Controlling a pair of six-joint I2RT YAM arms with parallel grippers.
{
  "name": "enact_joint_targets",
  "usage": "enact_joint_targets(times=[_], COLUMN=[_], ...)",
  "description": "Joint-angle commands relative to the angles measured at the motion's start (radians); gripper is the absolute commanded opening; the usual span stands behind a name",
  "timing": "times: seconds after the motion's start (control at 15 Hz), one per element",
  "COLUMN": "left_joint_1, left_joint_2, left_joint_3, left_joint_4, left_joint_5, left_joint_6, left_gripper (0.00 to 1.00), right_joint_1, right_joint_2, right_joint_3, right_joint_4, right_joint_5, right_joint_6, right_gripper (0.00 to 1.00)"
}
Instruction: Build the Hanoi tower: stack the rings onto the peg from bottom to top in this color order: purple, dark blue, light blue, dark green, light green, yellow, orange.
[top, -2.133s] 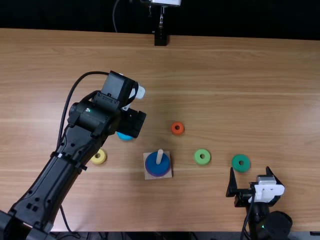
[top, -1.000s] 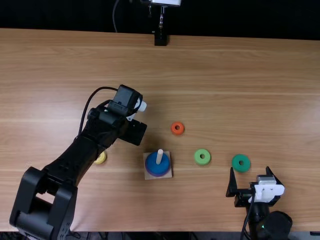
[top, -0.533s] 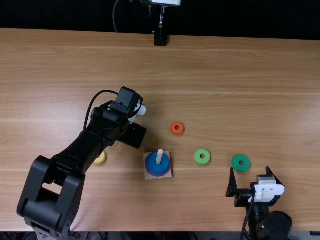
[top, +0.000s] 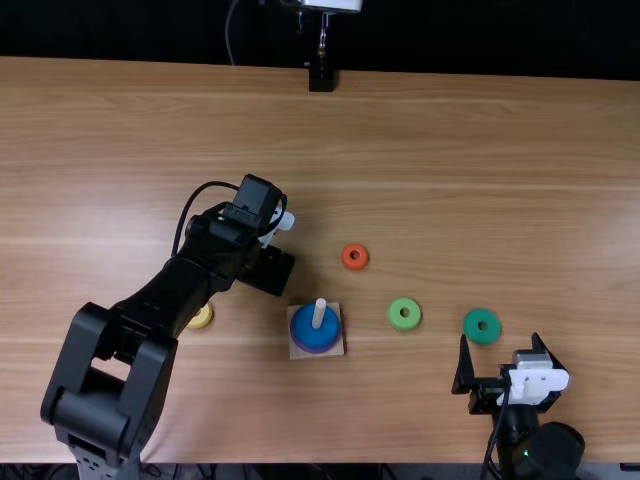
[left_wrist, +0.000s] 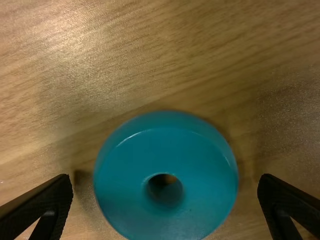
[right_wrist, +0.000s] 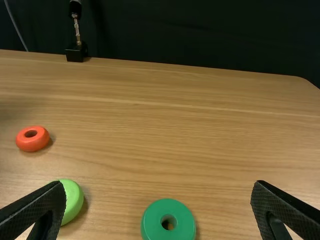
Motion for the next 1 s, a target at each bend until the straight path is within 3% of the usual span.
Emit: enact_joint_targets(times=[0.0, 0.4, 0.53, 0.6, 0.67, 0.73, 0.8, 0.87, 0.93], left_joint_1=[0.012, 0.010, 0.010, 0.010, 0.012, 0.013, 0.027, 0.043, 0.047], left_joint_2=[0.017, 0.034, 0.031, 0.030, 0.030, 0.028, 0.026, 0.026, 0.026], left_joint_3=[-0.007, -0.005, -0.014, -0.016, -0.016, -0.014, -0.014, -0.016, -0.014], left_joint_4=[0.003, 0.007, 0.126, 0.191, 0.207, 0.200, 0.196, 0.194, 0.191], left_joint_5=[0.009, 0.013, 0.015, 0.032, 0.046, 0.050, 0.050, 0.050, 0.052], left_joint_6=[0.016, 0.017, 0.016, 0.016, 0.016, 0.014, 0.014, 0.014, 0.014], left_gripper=[1.00, 1.00, 0.59, 0.37, 0.25, 0.27, 0.36, 0.58, 0.94], right_joint_1=[-0.006, -0.006, -0.006, -0.006, -0.006, -0.006, -0.006, -0.006, -0.006], right_joint_2=[-0.012, -0.012, -0.012, -0.012, -0.012, -0.012, -0.012, -0.012, -0.012], right_joint_3=[-0.066, -0.068, -0.066, -0.068, -0.068, -0.068, -0.066, -0.068, -0.066], right_joint_4=[-0.069, -0.069, -0.069, -0.069, -0.069, -0.069, -0.069, -0.069, -0.069], right_joint_5=[0.015, 0.015, 0.015, 0.015, 0.015, 0.015, 0.015, 0.015, 0.015], right_joint_6=[0.001, 0.001, 0.001, 0.001, 0.001, 0.001, 0.001, 0.001, 0.001], right_gripper=[1.00, 1.00, 1.00, 1.00, 1.00, 1.00, 1.00, 1.00, 1.00])
